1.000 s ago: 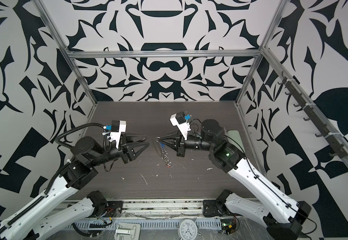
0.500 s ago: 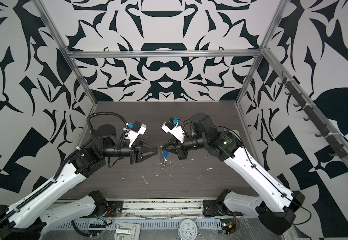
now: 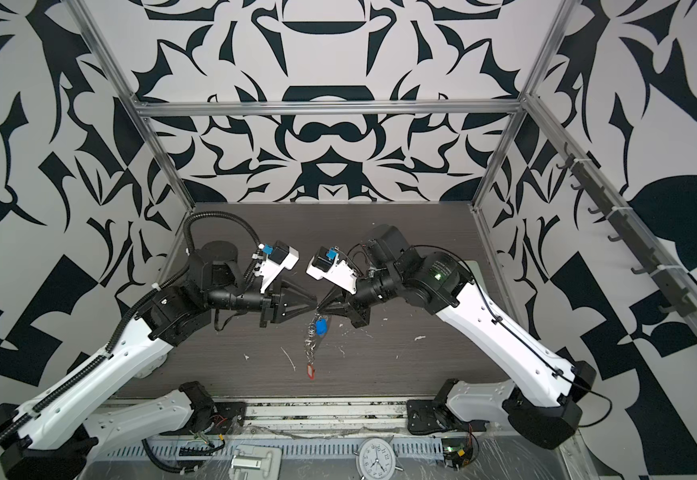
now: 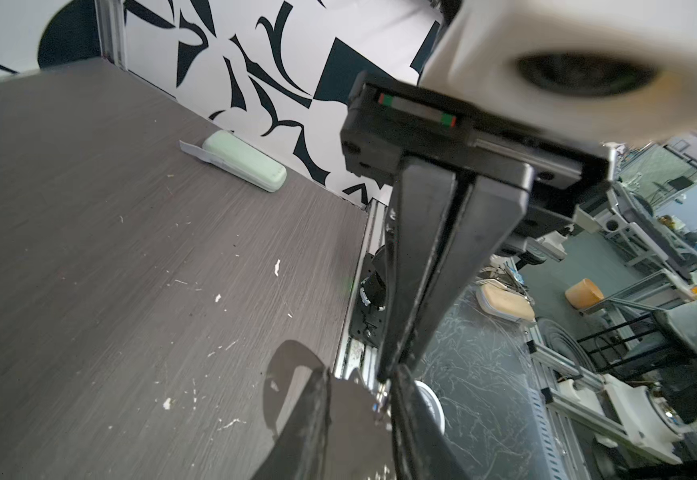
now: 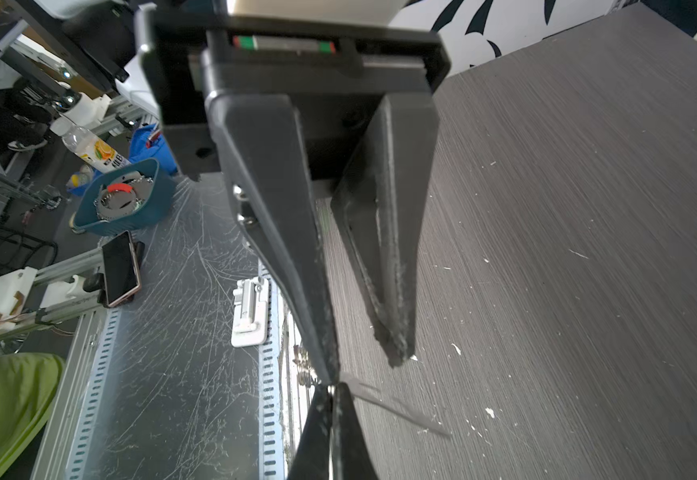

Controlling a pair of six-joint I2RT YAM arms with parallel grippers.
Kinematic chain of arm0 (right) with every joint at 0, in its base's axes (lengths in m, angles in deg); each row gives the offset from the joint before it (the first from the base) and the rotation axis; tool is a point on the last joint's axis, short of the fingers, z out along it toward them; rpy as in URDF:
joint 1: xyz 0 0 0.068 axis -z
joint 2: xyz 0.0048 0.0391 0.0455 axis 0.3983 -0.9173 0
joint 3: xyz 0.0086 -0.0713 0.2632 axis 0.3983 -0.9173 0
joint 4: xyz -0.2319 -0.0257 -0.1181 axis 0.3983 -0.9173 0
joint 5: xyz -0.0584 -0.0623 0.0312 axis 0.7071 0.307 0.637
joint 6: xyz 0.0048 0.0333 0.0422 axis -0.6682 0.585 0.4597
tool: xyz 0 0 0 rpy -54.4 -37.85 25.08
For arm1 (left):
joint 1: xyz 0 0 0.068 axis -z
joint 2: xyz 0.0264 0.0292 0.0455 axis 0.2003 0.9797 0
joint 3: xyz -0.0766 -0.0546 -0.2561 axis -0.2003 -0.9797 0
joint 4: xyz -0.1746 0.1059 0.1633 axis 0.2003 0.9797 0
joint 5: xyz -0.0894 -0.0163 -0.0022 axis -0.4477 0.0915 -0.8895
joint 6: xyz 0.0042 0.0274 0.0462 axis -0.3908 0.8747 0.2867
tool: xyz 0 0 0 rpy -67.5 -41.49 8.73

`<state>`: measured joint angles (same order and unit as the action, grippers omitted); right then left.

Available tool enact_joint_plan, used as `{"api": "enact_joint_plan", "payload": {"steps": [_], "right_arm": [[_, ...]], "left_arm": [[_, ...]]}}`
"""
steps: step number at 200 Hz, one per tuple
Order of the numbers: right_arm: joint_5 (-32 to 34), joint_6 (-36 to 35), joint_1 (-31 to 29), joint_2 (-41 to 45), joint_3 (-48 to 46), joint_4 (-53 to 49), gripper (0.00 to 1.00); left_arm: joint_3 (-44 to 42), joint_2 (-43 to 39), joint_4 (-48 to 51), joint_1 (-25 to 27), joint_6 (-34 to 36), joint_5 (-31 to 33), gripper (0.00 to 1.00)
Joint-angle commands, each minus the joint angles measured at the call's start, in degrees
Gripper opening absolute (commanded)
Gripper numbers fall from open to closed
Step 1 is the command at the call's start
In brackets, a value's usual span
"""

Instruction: Remove the keys from the keyring

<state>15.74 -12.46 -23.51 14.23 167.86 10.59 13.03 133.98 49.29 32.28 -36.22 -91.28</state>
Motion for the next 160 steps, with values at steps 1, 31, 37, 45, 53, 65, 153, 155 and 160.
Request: {"api": "enact_joint_plan", "payload": {"steps": [1,31,37,45,53,65,153,155,160], "right_arm": [[0.59,-1.23,-0.37,1.19,3.09,0.16,0.00],[1.14,-0.71,-0.47,1.63,2.78,0.88,0.00],[1.09,-0.53,-0.48,1.72,2.62,1.11,0.00],[1.09,-0.38,-0.57,1.81,2.53,1.48,0.00],[1.04,-0.31,-0.60,1.81,2.43,1.66,0.00],[0.82,-0.16,-0.83,1.73,2.37,1.78,0.00],[1.93,1.04,-1.09,2.69,1.51,4.43,0.00],[1.89,1.20,-1.09,2.75,1.52,4.67,0.00],[1.81,1.59,-1.04,2.82,1.26,5.12,0.00]], "left_arm": [[1.83,0.01,3.11,-0.24,1.97,-2.10,0.26],[1.49,-0.14,3.21,-0.24,1.99,-3.10,0.26],[1.51,-0.05,3.18,-0.24,1.93,-3.26,0.26],[1.40,0.05,2.97,-0.24,1.83,-3.28,0.26],[1.45,0.20,2.70,-0.24,1.72,-3.35,0.26],[1.44,0.37,2.10,-0.24,1.50,-3.60,0.25],[1.76,1.69,1.09,-0.24,0.07,-4.83,0.05],[1.72,1.72,0.92,-0.24,-0.05,-4.79,0.04],[1.58,1.63,0.29,-0.20,-0.45,-4.41,0.01]]}}
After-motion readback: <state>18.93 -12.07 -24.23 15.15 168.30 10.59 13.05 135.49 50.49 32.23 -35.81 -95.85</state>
